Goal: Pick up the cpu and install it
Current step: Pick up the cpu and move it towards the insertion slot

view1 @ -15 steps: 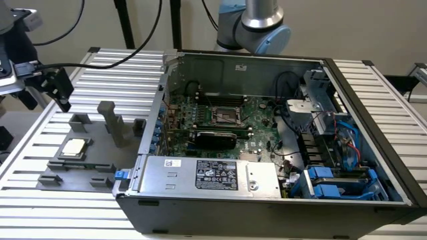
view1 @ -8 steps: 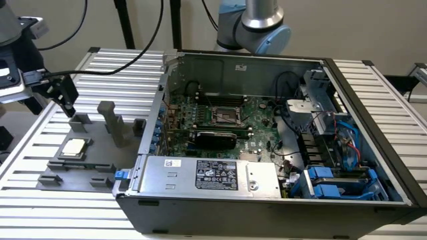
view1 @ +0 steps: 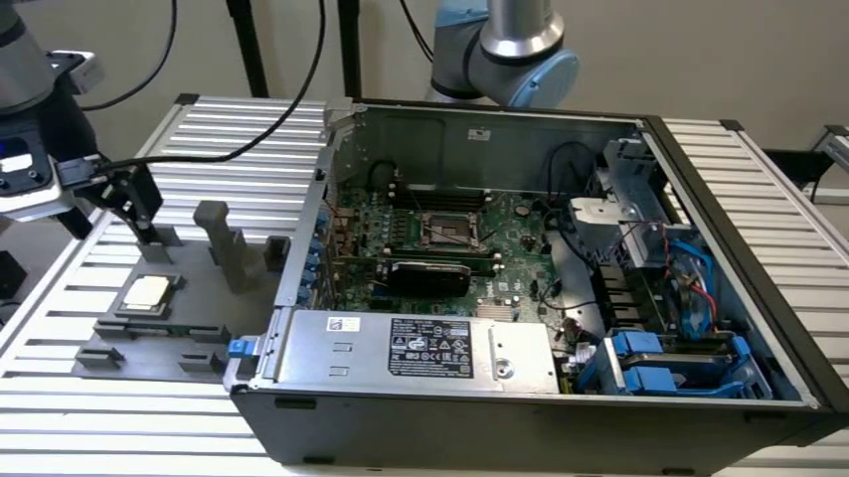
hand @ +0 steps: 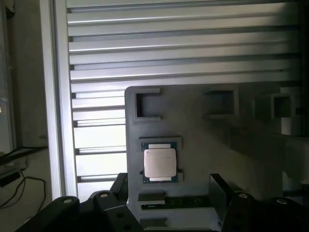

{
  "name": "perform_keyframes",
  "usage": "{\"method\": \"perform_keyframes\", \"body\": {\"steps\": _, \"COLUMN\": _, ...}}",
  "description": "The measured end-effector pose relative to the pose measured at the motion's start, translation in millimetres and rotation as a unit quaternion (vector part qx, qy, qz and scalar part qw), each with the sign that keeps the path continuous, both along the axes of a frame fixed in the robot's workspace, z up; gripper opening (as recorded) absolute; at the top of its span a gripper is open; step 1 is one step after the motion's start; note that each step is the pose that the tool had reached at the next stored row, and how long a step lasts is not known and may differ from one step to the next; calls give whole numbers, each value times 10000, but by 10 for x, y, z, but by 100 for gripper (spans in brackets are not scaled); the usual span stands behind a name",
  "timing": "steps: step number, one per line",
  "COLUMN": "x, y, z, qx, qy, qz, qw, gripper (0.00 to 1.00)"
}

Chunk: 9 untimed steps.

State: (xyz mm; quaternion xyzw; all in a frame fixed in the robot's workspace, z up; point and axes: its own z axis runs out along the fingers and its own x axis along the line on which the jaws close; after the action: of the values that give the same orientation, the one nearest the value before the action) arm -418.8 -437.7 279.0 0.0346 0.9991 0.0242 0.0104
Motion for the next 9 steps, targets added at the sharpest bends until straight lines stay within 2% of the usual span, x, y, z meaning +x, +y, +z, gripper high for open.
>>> {"method": "perform_keyframes", "body": {"steps": 9, "x": 4, "y": -57, "z": -162, "qx": -1, "qy": 1, "qz": 0, "qw": 10000, "gripper": 77}}
